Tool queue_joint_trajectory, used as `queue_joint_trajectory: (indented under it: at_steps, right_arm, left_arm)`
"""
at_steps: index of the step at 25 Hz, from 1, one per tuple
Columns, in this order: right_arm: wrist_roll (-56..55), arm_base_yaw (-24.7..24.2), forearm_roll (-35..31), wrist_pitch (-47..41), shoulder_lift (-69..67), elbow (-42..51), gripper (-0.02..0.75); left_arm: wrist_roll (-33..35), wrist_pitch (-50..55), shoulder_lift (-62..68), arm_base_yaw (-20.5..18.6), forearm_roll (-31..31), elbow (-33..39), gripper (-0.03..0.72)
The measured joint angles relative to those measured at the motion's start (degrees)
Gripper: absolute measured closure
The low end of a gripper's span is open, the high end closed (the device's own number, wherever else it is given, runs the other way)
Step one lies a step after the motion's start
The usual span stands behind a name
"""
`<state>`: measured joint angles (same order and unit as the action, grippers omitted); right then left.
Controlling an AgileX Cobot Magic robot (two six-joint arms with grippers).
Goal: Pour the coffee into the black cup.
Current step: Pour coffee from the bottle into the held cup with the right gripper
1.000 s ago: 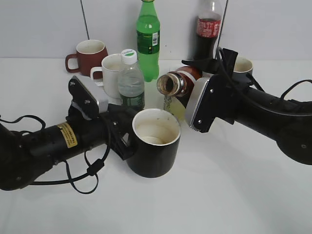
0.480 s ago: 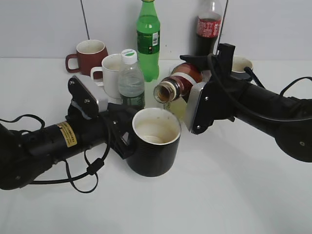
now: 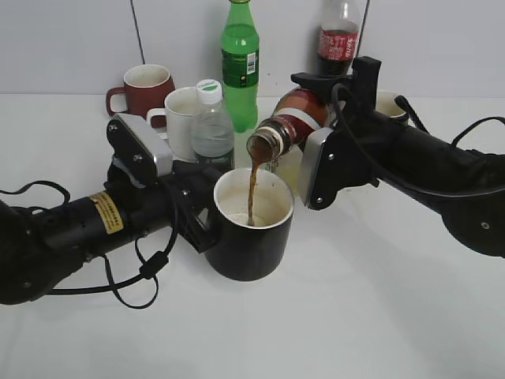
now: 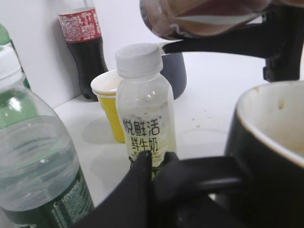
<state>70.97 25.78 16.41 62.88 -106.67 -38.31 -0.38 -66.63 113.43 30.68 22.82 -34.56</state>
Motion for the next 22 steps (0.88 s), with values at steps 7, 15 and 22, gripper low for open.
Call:
queue_joint_trajectory:
  at_steps: [7, 15, 22]
  right_arm:
    - [2.4, 0.0, -0.6, 0.2, 0.0, 0.0, 0.233]
    - [5.7, 0.0, -1.1, 0.3, 0.0, 0.0, 0.233]
    - [6.7, 0.0, -2.1, 0.5, 0.0, 0.0, 0.233]
  left_arm:
    - [0.0, 0.0, -0.1, 0.0, 0.0, 0.0, 0.645]
    - [0.0, 0.0, -0.1, 0.0, 0.0, 0.0, 0.645]
    - [0.0, 0.0, -0.1, 0.0, 0.0, 0.0, 0.645]
